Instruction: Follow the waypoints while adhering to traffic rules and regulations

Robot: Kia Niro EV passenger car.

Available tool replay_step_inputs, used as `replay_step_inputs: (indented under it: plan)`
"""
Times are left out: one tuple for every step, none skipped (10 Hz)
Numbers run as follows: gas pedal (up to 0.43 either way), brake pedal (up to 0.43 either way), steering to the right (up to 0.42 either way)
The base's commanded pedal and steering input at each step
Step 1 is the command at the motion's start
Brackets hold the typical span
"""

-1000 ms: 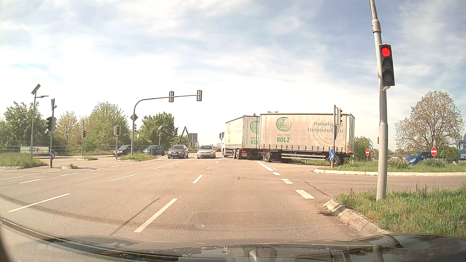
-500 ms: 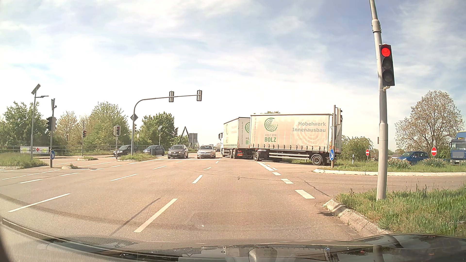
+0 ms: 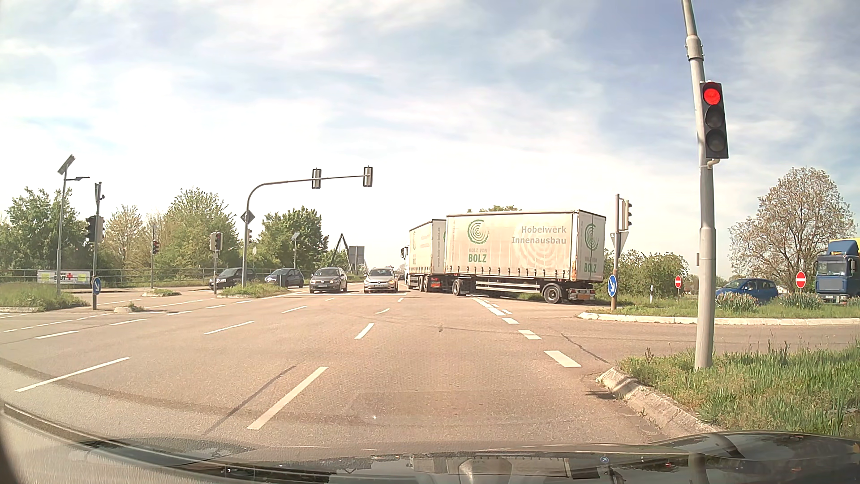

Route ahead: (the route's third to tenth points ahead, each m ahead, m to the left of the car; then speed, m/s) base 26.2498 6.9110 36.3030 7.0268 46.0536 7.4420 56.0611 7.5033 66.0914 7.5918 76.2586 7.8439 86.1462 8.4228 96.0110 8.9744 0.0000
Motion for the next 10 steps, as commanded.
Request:
replay_step_inputs:
  plan:
    - [0.0, 0.213, 0.005]
    - [0.0, 0.213, 0.006]
    - [0.0, 0.213, 0.005]
    - [0.0, 0.213, 0.005]
    - [0.0, 0.213, 0.005]
    - [0.0, 0.22, 0.005]
    - [0.0, 0.213, 0.005]
    - [0.0, 0.213, 0.006]
    - [0.0, 0.213, 0.005]
    - [0.0, 0.213, 0.006]
